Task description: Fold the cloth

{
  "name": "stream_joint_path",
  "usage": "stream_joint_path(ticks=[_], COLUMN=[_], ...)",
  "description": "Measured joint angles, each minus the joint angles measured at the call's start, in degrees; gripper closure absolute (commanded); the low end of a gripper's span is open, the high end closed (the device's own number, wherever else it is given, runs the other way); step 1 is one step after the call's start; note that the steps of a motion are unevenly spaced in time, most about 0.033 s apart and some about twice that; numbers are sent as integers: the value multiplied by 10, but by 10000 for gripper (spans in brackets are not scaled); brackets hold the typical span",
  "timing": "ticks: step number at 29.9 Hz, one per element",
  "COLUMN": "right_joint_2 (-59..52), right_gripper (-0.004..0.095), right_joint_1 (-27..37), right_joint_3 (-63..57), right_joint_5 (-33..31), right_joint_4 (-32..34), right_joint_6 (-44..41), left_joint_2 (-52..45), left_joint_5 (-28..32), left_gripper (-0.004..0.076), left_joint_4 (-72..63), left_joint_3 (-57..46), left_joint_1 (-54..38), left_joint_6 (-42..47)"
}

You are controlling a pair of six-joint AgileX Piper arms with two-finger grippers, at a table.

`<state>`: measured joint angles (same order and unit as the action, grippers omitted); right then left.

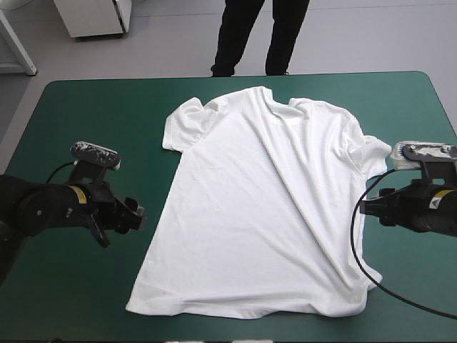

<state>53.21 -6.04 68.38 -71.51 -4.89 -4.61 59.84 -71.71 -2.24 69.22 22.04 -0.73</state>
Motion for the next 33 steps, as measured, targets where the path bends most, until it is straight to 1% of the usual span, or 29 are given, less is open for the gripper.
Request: stream_joint_path(ticks=[3,5,12,16,25,33], right_joint_2=[0,0,13,42,106,109], right_gripper=[479,489,486,486,486,494], right_joint_1=[0,0,0,0,0,0], right_joint_3=[24,31,32,32,32,32], right_joint_5=[0,0,0,0,0,0], right_joint_4=[24,36,43,44,46,87], right_joint_6=[0,0,0,0,0,-4], left_joint_2=[41,67,197,254,411,524], left_joint_5=[0,0,1,16,24,32], left_gripper=[246,246,246,246,246,247], left_joint_4=[5,8,14,15,22,18], left_joint_3=[39,55,97,133,247,306], left_joint_1=[0,0,0,0,0,-22], left_joint_6=[-5,-11,-27,-29,-29,-14])
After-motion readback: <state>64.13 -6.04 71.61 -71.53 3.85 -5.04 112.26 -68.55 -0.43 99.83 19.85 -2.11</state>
